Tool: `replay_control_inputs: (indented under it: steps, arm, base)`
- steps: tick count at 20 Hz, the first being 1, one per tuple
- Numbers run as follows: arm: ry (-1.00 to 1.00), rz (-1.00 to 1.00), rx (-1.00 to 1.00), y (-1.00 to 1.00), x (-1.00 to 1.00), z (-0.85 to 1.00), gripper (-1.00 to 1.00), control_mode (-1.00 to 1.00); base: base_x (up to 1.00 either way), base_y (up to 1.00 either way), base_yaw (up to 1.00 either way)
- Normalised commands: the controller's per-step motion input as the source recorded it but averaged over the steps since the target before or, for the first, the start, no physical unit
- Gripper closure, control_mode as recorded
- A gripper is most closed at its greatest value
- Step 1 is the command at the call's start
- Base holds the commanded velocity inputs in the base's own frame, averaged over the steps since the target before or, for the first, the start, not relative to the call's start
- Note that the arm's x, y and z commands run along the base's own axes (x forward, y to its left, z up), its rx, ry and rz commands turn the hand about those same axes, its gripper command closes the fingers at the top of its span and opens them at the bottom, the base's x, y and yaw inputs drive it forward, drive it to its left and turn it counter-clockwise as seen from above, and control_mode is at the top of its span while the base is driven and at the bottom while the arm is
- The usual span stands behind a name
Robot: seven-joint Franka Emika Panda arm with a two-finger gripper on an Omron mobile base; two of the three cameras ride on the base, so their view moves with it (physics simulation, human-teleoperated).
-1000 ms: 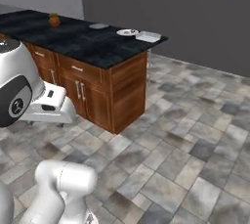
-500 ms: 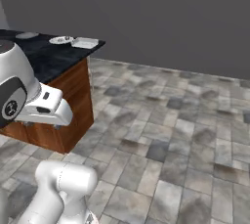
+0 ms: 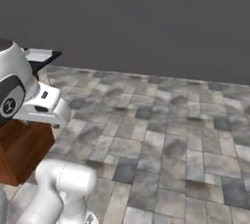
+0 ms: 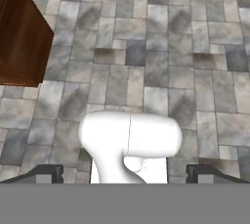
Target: Place two dumplings into each of the tupperware containers and then place the containers in the fridge.
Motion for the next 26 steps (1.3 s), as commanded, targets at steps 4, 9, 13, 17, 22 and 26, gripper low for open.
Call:
replay_control_inputs:
  steps: [4, 9, 13, 17, 22, 26]
  arm:
    - [0.0, 0.0, 0.0, 0.0, 0.0, 0.0, -1.0, 1.0]
    - [0.0, 0.0, 0.0, 0.0, 0.0, 0.0, -1.0, 1.0]
    - [0.0, 0.0, 0.0, 0.0, 0.0, 0.0, -1.0, 1.0]
    - [0.0, 0.0, 0.0, 0.0, 0.0, 0.0, -1.0, 1.0]
    - [0.0, 0.0, 0.0, 0.0, 0.0, 0.0, -1.0, 1.0]
    - [0.0, 0.0, 0.0, 0.0, 0.0, 0.0, -1.0, 1.0]
  base:
    - [1.0, -0.51, -0.06]
    - [1.0, -0.16, 0.0]
    - [1.0, -0.08, 0.0]
    - [1.0, -0.34, 0.02]
    - [1.0, -0.51, 0.13]
    - [1.0, -0.92, 0.4]
